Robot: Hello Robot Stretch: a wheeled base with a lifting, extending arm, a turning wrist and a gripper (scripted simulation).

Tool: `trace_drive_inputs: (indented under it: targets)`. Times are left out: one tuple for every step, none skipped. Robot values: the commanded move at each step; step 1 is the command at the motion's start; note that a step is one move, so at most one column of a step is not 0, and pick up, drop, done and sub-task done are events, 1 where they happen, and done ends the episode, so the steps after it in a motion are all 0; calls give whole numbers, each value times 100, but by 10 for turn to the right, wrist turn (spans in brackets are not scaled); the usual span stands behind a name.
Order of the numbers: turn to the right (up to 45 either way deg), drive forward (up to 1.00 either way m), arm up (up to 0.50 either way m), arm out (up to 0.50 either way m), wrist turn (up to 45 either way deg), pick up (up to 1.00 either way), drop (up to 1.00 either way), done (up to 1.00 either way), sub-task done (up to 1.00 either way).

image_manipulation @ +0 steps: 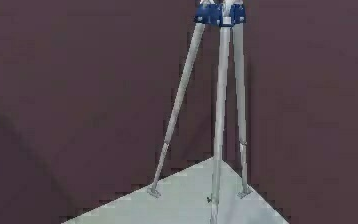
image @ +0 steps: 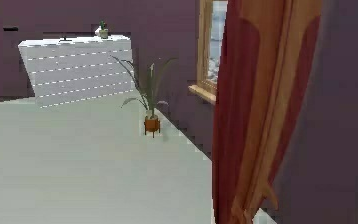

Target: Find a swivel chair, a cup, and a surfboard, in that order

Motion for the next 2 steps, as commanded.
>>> trace_drive_inputs:
  targets:
    - [-180,0,0,0,0,0,0,0,0]
    - [0,35,0,0,0,0,0,0,0]
